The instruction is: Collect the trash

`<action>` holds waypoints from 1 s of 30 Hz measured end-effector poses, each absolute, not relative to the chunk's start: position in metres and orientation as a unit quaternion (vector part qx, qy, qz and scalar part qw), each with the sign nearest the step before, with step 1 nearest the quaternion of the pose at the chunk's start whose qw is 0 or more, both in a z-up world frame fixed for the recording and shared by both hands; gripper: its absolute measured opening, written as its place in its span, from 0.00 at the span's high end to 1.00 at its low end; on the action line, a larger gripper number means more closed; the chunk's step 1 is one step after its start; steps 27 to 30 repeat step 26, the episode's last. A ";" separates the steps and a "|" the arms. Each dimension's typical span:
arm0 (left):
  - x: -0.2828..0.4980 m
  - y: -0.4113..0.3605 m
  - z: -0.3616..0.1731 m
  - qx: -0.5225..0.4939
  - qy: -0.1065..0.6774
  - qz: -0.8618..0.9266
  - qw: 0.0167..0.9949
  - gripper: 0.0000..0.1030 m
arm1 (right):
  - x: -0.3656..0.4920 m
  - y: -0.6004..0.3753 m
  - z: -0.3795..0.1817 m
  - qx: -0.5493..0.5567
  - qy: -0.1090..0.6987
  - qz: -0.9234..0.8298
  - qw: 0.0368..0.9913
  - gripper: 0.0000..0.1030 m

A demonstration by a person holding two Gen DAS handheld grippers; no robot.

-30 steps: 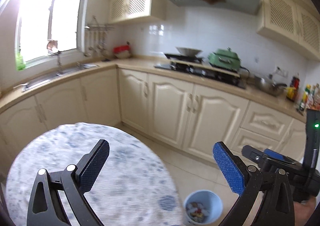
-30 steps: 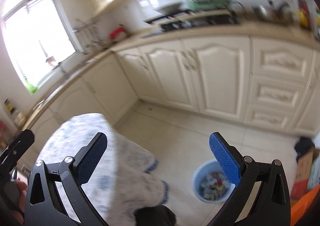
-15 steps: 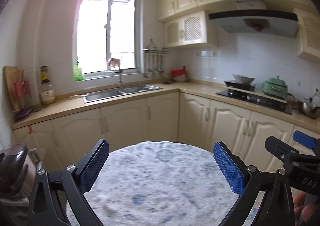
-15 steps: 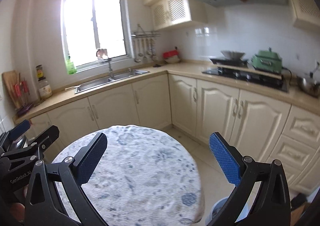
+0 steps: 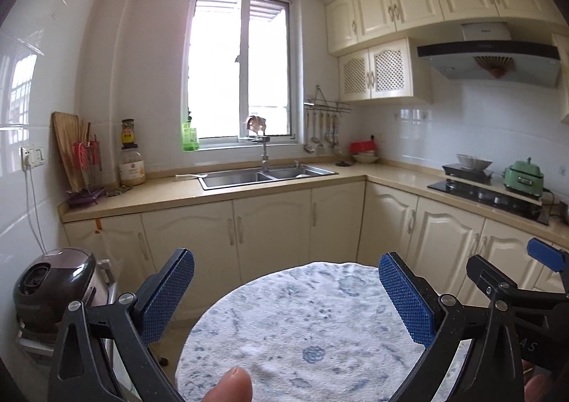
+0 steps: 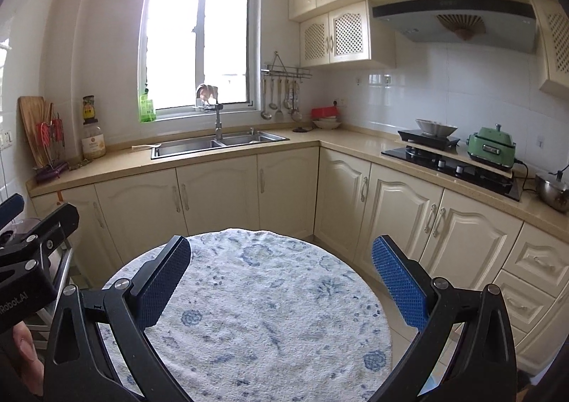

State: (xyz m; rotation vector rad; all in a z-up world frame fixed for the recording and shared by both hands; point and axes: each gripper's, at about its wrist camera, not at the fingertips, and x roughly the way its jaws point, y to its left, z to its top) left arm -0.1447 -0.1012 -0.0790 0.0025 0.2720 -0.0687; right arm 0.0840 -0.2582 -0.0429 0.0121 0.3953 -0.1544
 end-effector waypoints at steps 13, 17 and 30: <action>-0.129 -0.077 -0.057 -0.037 0.154 -0.056 0.986 0.01 | 0.087 -0.248 -0.038 0.000 0.196 -0.076 0.978 0.00; -0.127 -0.073 -0.052 -0.035 0.151 -0.050 0.987 0.01 | 0.088 -0.248 -0.038 0.000 0.197 -0.076 0.977 0.00; -0.127 -0.072 -0.056 -0.040 0.145 -0.066 0.986 0.01 | 0.090 -0.246 -0.039 0.002 0.197 -0.076 0.977 0.00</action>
